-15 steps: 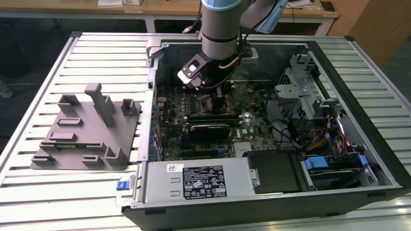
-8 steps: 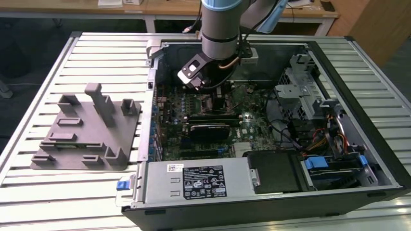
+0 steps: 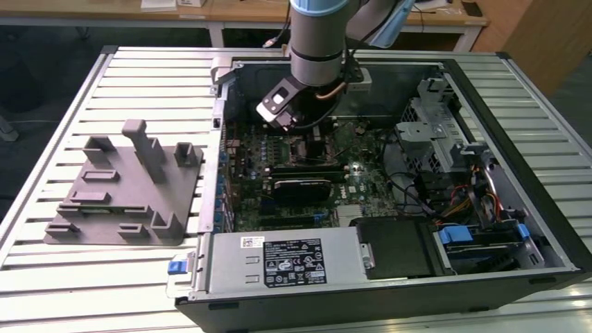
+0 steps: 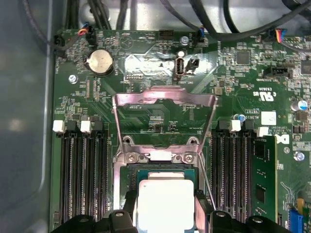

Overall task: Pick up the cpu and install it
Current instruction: 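Place the cpu into insertion slot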

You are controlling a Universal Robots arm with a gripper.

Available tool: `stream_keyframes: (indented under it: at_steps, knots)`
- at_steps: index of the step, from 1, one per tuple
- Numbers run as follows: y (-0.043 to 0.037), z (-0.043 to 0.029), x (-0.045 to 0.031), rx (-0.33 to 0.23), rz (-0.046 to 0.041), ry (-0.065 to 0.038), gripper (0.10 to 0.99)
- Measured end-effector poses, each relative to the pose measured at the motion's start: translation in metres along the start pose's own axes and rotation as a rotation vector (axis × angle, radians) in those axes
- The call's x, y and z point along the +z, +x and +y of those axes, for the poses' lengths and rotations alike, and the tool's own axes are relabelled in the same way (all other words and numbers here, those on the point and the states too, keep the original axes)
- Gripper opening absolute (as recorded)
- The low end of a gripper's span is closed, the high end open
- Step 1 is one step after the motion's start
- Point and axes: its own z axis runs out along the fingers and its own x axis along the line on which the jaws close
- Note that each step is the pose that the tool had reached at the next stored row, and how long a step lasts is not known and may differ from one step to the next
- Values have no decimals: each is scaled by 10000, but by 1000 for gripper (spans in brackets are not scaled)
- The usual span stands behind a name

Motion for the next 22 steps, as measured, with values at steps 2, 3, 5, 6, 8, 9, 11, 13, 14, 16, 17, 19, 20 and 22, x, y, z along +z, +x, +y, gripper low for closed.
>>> stream_keyframes:
  at_steps: [2,3,5,6,8,9,11,13,14,16,17,19,20,22]
  knots:
    - [0,0,1,-170,7,-4,541]
    - [0,0,2,-200,8,-5,541]
    - [0,-1,10,-201,9,-5,541]
    - [0,-1,15,-201,8,-4,541]
    - [0,-1,18,-201,7,-3,541]
    - [0,-1,18,-202,6,-3,541]
    - [0,-1,19,-201,6,-3,541]
    - [0,-1,19,-201,7,-4,541]
    - [1,-1,20,-201,13,-5,541]
    - [6,-1,20,-199,32,-6,541]
    - [10,-1,20,-199,39,-6,541]
    - [16,-1,20,-200,51,-6,541]
    - [17,0,20,-200,55,-6,541]
    - [19,-1,24,-114,50,-1,541]
